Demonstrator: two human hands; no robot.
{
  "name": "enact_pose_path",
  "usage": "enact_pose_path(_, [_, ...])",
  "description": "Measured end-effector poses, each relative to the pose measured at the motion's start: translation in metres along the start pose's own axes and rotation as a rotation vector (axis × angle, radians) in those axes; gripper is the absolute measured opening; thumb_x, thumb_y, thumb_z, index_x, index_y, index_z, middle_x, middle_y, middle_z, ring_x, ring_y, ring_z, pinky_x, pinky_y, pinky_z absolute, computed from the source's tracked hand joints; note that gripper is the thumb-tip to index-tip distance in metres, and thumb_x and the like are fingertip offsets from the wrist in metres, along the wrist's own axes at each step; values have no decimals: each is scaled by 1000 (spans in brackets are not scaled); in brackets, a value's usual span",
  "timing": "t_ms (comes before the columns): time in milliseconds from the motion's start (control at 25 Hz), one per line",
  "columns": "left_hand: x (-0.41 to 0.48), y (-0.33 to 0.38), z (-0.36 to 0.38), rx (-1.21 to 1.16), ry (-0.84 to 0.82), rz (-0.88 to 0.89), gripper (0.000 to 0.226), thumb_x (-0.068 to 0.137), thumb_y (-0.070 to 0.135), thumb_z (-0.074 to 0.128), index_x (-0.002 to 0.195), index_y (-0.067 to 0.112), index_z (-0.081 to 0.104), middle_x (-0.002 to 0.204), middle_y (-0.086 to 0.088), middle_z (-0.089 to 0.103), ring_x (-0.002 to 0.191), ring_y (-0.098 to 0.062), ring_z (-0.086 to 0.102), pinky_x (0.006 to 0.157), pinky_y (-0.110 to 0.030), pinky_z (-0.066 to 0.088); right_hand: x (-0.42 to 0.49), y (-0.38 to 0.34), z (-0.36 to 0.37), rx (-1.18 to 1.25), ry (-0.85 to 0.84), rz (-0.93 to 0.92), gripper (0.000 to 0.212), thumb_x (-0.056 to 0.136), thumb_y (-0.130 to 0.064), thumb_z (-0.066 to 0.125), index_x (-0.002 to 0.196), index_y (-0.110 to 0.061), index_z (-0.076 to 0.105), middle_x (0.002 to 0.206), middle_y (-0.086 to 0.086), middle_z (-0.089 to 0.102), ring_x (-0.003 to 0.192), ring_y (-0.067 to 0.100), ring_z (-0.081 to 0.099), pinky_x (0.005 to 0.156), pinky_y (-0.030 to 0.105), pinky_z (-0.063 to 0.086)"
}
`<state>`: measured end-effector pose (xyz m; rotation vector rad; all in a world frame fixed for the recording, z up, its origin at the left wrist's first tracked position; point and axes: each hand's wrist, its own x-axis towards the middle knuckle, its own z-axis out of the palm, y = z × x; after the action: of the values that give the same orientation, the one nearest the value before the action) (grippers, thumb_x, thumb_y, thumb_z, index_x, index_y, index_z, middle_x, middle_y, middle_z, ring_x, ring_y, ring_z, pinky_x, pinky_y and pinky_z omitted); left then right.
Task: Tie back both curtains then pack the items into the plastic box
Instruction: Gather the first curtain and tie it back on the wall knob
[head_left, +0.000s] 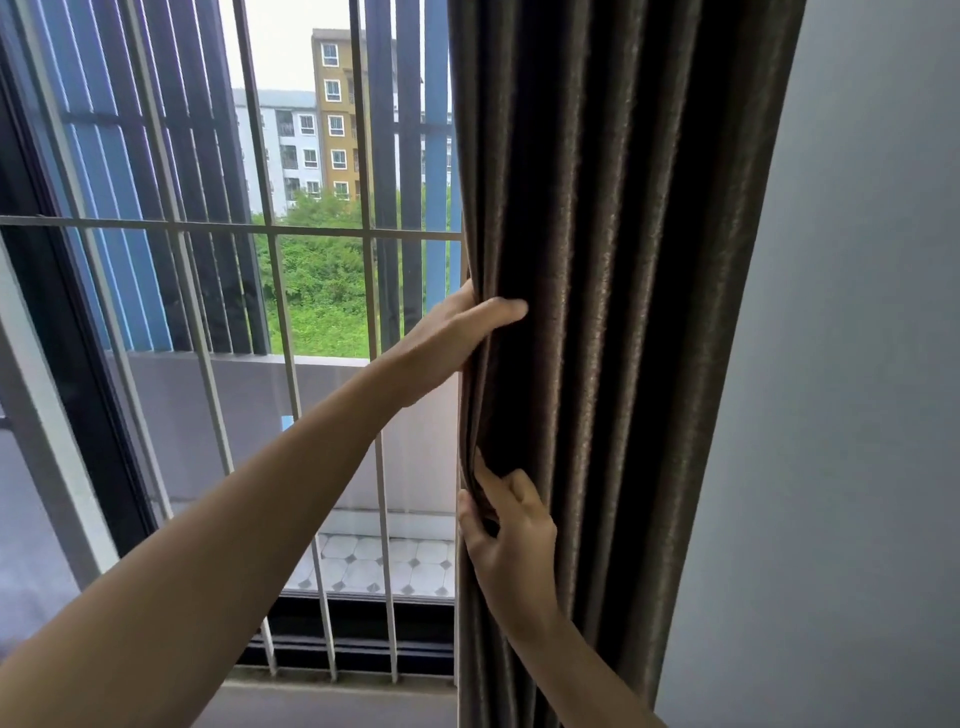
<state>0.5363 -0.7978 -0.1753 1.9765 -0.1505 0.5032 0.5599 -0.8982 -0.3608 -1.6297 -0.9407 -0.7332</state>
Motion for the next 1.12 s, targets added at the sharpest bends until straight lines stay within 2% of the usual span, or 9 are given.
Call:
enact_pose_path(80, [-2, -1, 7, 251, 112, 34, 28, 91, 22, 49, 118, 14, 54, 97, 4, 64, 84, -3, 60, 72, -9, 49, -10, 0, 5, 4, -48, 1, 42, 83, -6, 67, 124, -11, 60, 80, -4, 54, 67, 2, 51, 67, 5, 47])
enact_pose_path(160, [-3, -4, 11, 395, 249, 21, 33, 92, 13, 40, 124, 13, 48, 89, 5, 59, 73, 0, 53, 55, 0, 41, -19, 0, 4, 39, -127, 42, 39, 84, -7, 67, 122, -13, 61, 89, -2, 60, 78, 4, 58, 76, 16, 54])
enact_pose_path(240, [-4, -10, 6, 397, 310, -19, 40, 92, 12, 34, 131, 16, 43, 90, 6, 57, 73, 0, 50, 55, -5, 41, -19, 1, -5, -5, -178, -10, 31, 84, -11, 66, 114, -16, 65, 103, -2, 59, 94, 5, 57, 85, 28, 53])
enact_pose_path(360, [1, -21, -6, 375, 285, -80, 40, 91, 15, 33, 129, 18, 45, 110, -3, 58, 93, -16, 55, 75, -26, 44, 18, 0, -21, -170, -4, -145, 21, 81, -17, 66, 102, -18, 65, 128, 7, 43, 120, 19, 42, 104, 29, 35])
enact_pose_path(520, [2, -23, -4, 232, 247, -54, 43, 90, 10, 36, 131, 20, 36, 106, 6, 52, 106, -18, 50, 93, -32, 40, 98, -16, -39, -345, -130, -33, 37, 83, -12, 62, 120, -18, 58, 151, 22, 18, 139, 33, 24, 113, 35, 25])
enact_pose_path(680, [0, -32, 6, 121, 196, -99, 50, 86, -4, 35, 132, 16, 29, 101, 9, 46, 101, -12, 49, 98, -34, 42, 119, -7, -42, -528, -292, -33, 52, 86, 1, 51, 136, -15, 46, 150, 14, 30, 120, 33, 52, 100, 36, 42])
enact_pose_path(840, [1, -44, 7, -7, 116, -118, 51, 78, -15, 28, 116, 17, 43, 98, 0, 51, 93, -14, 51, 78, -25, 45, 61, 15, -38, -405, -265, -100, 56, 74, 15, 55, 126, -6, 58, 130, 12, 58, 106, 29, 64, 93, 24, 43])
enact_pose_path(960, [5, -36, 9, 121, 9, -158, 45, 81, -15, 26, 112, 5, 52, 86, 8, 51, 90, -13, 48, 80, -22, 41, 17, 29, -32, -357, -251, -132, 54, 65, 16, 67, 114, -6, 66, 120, 13, 65, 99, 25, 68, 93, 16, 40])
enact_pose_path(1120, [2, -23, 18, 240, -79, -198, 40, 84, -13, 27, 121, -11, 42, 78, 9, 47, 75, -6, 47, 72, -24, 47, -3, 32, -25, -321, -260, -110, 52, 64, 13, 69, 112, -6, 67, 116, 13, 67, 94, 24, 70, 86, 27, 51])
